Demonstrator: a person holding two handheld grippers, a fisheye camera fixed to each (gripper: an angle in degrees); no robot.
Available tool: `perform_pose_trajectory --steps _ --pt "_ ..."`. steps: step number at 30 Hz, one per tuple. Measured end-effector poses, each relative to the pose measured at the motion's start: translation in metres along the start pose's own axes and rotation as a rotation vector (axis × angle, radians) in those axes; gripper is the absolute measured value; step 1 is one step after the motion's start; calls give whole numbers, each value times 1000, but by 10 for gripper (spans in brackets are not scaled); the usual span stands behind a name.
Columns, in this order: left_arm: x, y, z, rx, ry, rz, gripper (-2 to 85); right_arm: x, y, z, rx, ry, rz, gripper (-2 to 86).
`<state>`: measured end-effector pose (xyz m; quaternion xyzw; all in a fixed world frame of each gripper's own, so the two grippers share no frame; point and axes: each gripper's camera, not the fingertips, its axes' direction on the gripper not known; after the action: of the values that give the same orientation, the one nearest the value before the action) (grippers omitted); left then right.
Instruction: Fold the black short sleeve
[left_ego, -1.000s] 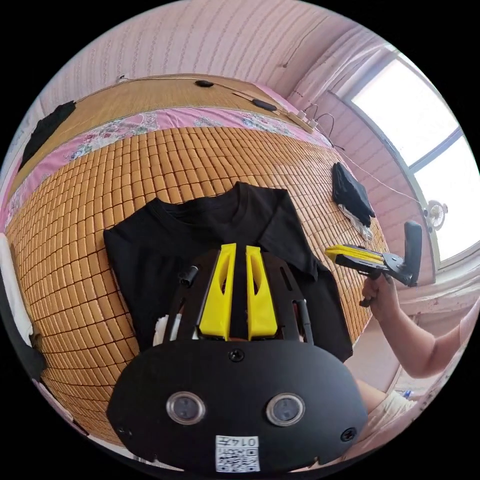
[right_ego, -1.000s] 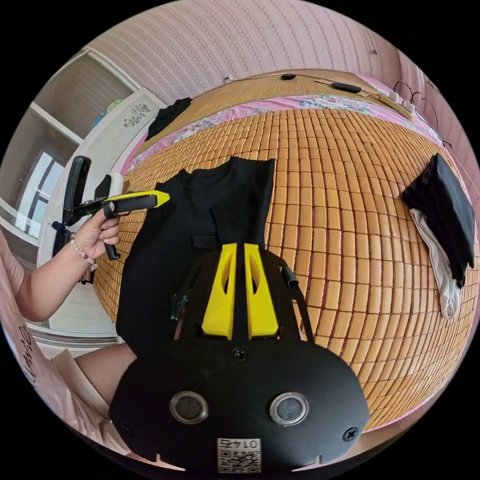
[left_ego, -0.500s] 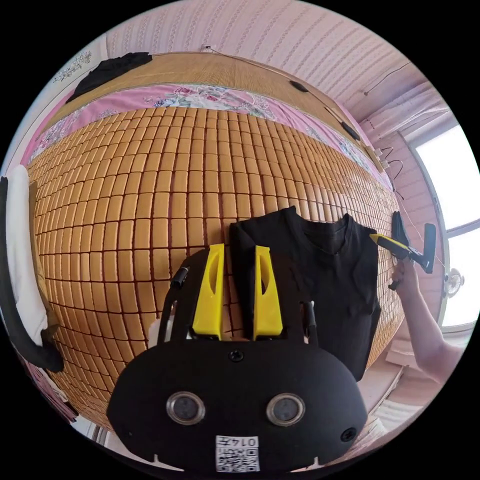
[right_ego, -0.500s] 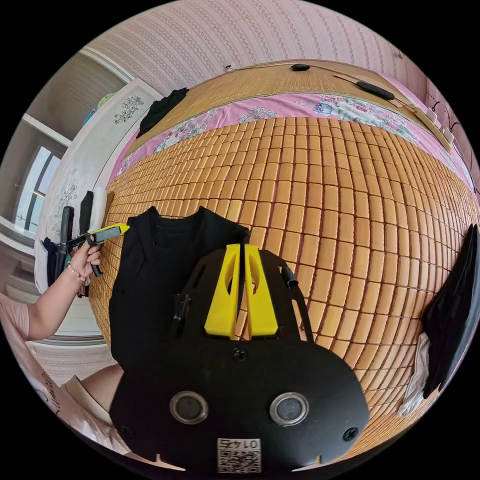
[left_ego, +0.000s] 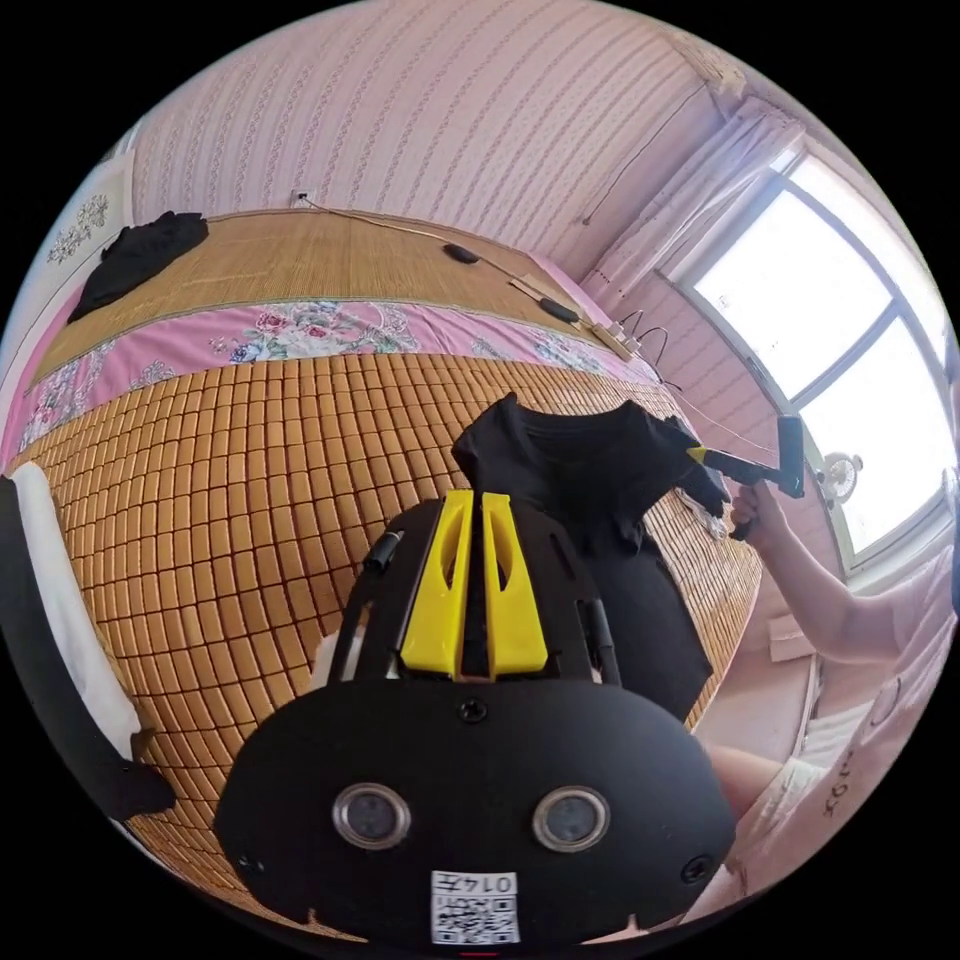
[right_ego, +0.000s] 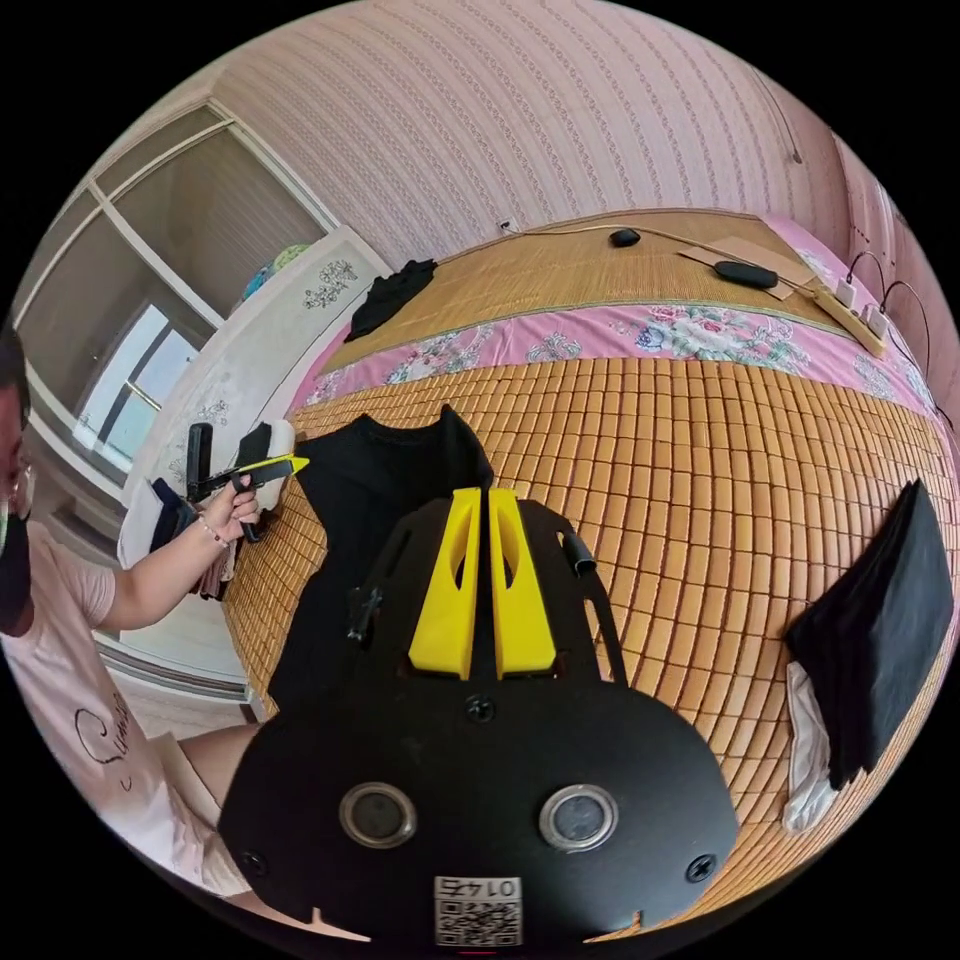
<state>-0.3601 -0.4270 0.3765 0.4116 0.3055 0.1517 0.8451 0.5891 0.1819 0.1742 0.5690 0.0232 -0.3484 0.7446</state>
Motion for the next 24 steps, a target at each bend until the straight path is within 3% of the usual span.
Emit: perform_pose_trajectory --steps 7,15,24 --pt "76 141 -109 -90 172 78 -9 -56 153 -80 -53 -78 30 6" --pt "122 302 -63 -363 35 28 -7 -51 307 12 -315 9 176 10" --pt "144 343 -120 -222 -74 114 7 -105 342 5 -226 222 -10 27"
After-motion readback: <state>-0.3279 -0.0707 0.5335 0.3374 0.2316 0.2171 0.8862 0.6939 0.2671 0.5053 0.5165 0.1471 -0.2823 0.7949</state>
